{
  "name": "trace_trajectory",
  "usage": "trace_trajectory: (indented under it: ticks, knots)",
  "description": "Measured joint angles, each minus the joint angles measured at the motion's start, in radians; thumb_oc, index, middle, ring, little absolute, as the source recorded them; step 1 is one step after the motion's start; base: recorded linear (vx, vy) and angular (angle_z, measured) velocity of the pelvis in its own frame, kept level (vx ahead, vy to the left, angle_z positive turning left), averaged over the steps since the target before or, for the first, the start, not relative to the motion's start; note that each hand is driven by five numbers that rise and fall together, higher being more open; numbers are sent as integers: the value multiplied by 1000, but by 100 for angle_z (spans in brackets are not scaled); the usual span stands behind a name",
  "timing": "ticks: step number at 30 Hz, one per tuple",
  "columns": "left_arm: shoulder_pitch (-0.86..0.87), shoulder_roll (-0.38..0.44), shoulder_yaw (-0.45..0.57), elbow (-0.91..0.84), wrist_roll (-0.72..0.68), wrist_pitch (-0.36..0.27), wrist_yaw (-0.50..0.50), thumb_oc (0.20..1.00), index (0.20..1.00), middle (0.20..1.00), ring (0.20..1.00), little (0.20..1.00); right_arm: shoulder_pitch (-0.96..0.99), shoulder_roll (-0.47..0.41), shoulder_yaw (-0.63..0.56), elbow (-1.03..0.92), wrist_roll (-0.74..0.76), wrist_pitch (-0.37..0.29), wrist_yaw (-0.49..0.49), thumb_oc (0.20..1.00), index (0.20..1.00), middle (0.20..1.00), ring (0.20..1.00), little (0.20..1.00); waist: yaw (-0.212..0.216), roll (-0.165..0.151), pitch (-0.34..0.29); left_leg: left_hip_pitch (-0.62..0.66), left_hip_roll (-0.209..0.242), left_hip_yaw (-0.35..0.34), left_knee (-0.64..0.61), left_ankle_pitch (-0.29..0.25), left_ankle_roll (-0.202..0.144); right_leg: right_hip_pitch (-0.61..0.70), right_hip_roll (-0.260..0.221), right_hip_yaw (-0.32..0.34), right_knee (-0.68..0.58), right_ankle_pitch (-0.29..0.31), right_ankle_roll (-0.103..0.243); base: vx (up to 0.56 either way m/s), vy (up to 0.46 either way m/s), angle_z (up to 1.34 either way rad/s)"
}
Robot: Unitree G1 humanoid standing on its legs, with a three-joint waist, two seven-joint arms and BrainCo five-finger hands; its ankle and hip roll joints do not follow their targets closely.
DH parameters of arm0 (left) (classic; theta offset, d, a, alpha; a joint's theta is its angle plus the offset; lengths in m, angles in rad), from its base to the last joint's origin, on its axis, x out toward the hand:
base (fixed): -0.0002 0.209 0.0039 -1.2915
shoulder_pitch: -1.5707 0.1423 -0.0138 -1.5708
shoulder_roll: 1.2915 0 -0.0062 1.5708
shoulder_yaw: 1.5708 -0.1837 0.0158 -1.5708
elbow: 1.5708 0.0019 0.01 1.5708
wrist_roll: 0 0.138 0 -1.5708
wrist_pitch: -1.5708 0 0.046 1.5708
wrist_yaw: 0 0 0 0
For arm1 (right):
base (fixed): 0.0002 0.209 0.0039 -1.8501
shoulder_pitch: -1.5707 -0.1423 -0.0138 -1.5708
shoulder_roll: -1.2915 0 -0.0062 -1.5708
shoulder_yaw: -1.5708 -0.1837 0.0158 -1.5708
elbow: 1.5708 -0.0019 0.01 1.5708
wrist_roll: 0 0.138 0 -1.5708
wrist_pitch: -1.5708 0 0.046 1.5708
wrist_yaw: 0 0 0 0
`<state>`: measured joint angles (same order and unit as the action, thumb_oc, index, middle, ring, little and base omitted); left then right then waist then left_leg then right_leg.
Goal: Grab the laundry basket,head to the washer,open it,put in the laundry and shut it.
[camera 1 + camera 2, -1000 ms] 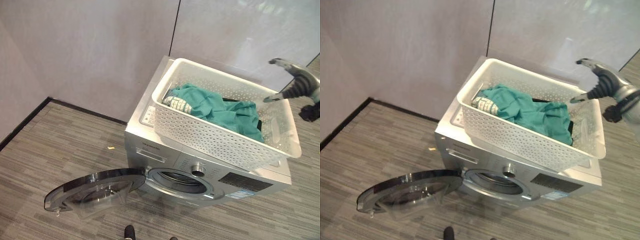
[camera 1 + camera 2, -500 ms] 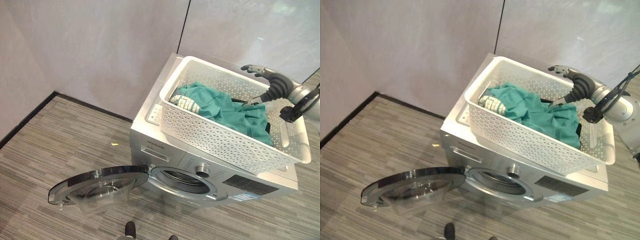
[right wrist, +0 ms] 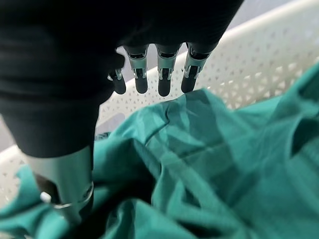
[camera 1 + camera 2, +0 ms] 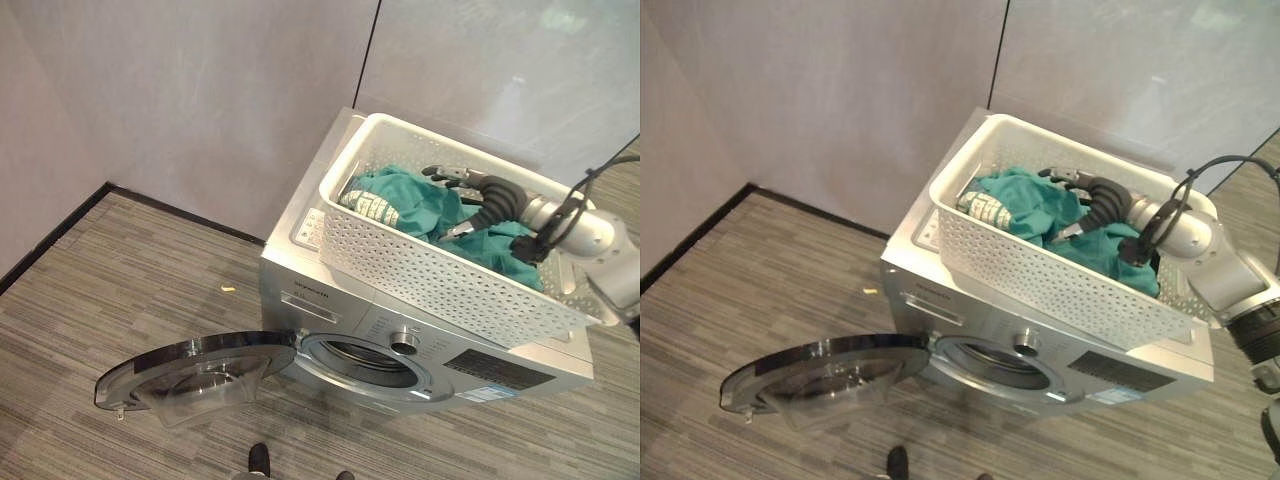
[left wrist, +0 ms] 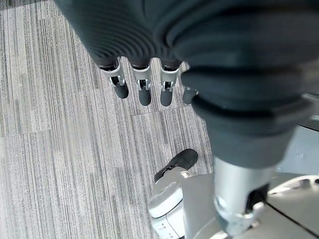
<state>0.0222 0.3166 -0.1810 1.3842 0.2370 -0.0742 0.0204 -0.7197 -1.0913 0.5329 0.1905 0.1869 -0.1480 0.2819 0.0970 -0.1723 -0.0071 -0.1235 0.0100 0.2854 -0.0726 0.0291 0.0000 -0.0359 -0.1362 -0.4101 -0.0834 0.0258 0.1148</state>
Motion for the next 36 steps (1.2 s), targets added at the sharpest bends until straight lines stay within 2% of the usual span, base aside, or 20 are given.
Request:
trace_trajectory:
  ticks: [2,8,12,20,21,22,23,36]
  knots:
    - [-1,0,0,-1,0,2,0,1000,1000,1000,1000,1000,0,27,1,5,-51,4,-6,1000,1000,1000,1000,1000,1,-1,0,-1,0,-1,0,0,0,0,0,-1,0,0,0,0,0,0]
    - [-3,0,0,-1,2,14,0,1000,1000,1000,1000,1000,-22,36,22,17,-227,15,-43,1000,1000,1000,1000,1000,3,-4,2,-3,0,-1,-1,0,0,-3,0,-1,0,0,0,-6,0,0]
    - [-7,2,1,-7,9,18,0,1000,1000,1000,1000,1000,-39,57,20,13,-391,22,-82,1000,1000,1000,1000,1000,4,-3,3,-20,0,-3,1,2,3,-17,0,-1,0,1,-1,0,0,0]
    - [-10,0,0,-14,9,23,5,1000,1000,1000,1000,1000,-38,90,-39,22,-478,43,-129,1000,1000,1000,1000,1000,10,5,9,-18,0,-6,0,2,3,-15,0,-5,0,0,-1,0,0,0]
    - [-10,-1,0,-22,9,25,5,1000,1000,1000,1000,1000,-38,98,-42,24,-480,46,-129,896,896,896,896,896,10,8,11,-18,-1,-6,0,2,3,-14,0,-5,0,0,-1,0,0,0]
    - [-10,-2,0,-29,9,27,5,1000,1000,1000,1000,1000,-37,108,-42,28,-491,46,-129,507,507,507,507,507,10,11,13,-18,-1,-6,1,2,3,-14,0,-5,0,1,-1,0,0,0]
    - [-11,-6,0,-32,9,30,6,1000,1000,1000,1000,1000,-30,117,-43,38,-498,46,-129,200,200,200,200,200,14,13,14,-18,-1,-7,1,3,4,-13,0,-7,0,0,-1,0,0,0]
    - [-14,-7,0,-32,10,33,6,1000,1000,1000,1000,1000,-31,132,-60,94,-518,66,-128,200,200,200,200,200,28,17,17,-18,-1,-10,1,3,3,-12,0,-9,0,0,-1,0,0,0]
